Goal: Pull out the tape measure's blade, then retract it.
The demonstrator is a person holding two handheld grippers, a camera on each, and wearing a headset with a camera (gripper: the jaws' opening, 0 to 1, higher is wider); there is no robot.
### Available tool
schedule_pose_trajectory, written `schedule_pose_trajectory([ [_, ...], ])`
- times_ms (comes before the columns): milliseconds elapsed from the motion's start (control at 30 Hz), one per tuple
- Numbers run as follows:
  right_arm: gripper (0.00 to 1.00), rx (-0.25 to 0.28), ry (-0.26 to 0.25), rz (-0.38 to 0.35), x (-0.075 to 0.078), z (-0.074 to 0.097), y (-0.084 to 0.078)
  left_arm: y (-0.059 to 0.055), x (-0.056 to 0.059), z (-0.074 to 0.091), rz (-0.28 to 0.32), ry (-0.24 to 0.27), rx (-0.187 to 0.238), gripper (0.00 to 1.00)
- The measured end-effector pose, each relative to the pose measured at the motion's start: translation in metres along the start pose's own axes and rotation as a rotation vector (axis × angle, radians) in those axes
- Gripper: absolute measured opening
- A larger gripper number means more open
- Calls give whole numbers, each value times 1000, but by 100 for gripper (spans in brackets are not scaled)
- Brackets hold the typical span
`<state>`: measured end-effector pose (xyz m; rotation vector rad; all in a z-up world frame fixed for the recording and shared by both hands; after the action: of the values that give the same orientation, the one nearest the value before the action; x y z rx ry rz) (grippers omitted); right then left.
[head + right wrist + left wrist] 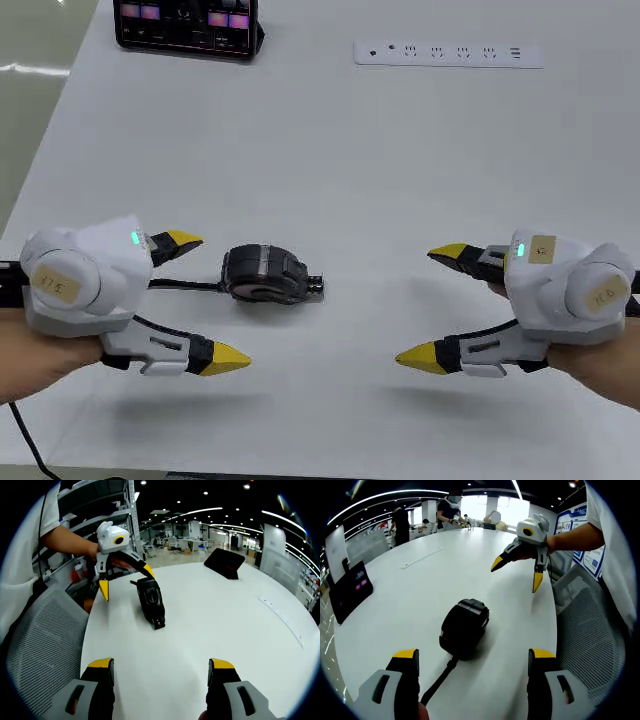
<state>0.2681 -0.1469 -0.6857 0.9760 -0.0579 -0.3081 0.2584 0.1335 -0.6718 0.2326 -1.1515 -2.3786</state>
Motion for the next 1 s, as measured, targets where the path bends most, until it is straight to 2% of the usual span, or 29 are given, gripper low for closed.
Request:
schedule_pose_trajectory([
  [200,75,1,13,1,4,-7,1,2,-5,-6,-29,-24,-41,79],
  [500,75,-5,30,13,7,-15,3,5,-13,-12,-43,-37,-75,72],
  [767,74,-4,39,19,10,-20,4,7,-19,-17,-75,-53,-109,56],
  [1000,74,-4,47,24,12,-23,6,8,-22,-24,-102,-67,-127,46],
])
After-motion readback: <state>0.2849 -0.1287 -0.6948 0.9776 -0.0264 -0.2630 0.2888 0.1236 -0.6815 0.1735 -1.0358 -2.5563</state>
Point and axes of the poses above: the centre of the closed fingertips' face, and the gripper's own axes: z roughly backward along the fingers, x roughly to its right, y roughly out of its top, the point moved 8 cm from there along z, roughly backward along the fingers, and after that the axes turned 6 degrees about x, right-handed, at the moved point
